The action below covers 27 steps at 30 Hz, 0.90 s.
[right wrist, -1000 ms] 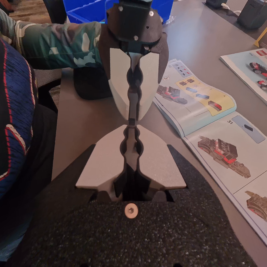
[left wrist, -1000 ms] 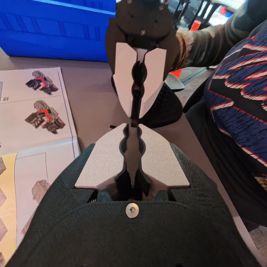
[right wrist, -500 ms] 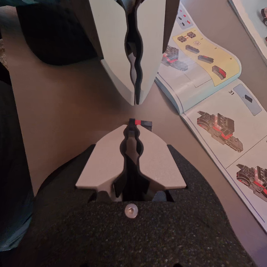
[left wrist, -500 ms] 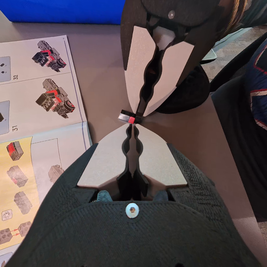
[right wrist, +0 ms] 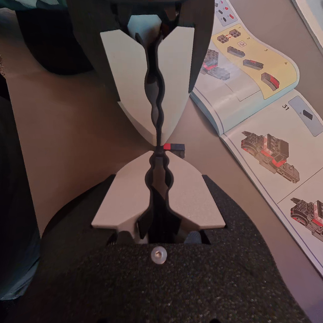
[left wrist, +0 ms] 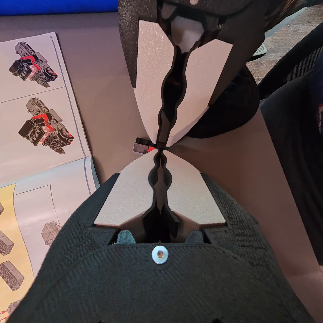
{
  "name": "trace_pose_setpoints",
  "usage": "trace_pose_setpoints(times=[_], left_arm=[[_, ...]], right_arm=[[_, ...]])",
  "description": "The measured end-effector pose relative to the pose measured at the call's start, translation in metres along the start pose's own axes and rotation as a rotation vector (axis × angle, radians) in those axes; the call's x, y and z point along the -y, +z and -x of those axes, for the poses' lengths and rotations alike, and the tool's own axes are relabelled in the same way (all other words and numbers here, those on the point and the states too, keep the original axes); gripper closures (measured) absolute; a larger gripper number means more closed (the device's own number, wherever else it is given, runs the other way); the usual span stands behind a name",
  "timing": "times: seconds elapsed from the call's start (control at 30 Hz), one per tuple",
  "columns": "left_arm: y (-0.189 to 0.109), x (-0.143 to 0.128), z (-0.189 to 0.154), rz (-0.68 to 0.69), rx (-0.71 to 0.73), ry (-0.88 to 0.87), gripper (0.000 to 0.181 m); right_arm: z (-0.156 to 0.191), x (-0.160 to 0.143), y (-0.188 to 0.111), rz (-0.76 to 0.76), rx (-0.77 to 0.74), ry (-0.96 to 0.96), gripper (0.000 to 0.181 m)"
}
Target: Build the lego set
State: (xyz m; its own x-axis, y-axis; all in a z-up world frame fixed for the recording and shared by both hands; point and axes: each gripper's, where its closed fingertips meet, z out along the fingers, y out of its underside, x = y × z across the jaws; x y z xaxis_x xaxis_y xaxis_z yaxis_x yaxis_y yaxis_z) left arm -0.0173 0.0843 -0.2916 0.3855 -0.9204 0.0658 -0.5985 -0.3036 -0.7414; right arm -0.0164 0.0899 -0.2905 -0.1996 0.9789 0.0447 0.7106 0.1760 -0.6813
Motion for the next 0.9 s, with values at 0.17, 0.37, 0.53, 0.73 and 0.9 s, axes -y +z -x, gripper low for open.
trace_pose_setpoints(times=[0.17, 0.37, 0.53, 0.73, 0.9], left_arm=[[0.000, 0.000, 0.000, -0.009, -0.014, -0.031, 0.181], [0.004, -0.014, 0.001, 0.046, -0.021, -0.058, 0.180], [0.002, -0.011, 0.004, 0.026, 0.001, -0.065, 0.181], [-0.004, -0.008, 0.007, 0.014, 0.021, -0.052, 0.181], [-0.009, 0.005, 0.008, -0.051, 0.038, -0.024, 0.181]], right_arm=[[0.000, 0.000, 0.000, -0.001, 0.006, -0.002, 0.173], [0.000, 0.000, 0.001, 0.013, 0.018, 0.003, 0.173], [-0.003, -0.001, 0.000, 0.017, 0.024, 0.012, 0.173], [-0.005, 0.001, -0.001, 0.023, 0.018, -0.009, 0.173], [-0.006, 0.002, -0.002, 0.061, 0.016, -0.041, 0.173]])
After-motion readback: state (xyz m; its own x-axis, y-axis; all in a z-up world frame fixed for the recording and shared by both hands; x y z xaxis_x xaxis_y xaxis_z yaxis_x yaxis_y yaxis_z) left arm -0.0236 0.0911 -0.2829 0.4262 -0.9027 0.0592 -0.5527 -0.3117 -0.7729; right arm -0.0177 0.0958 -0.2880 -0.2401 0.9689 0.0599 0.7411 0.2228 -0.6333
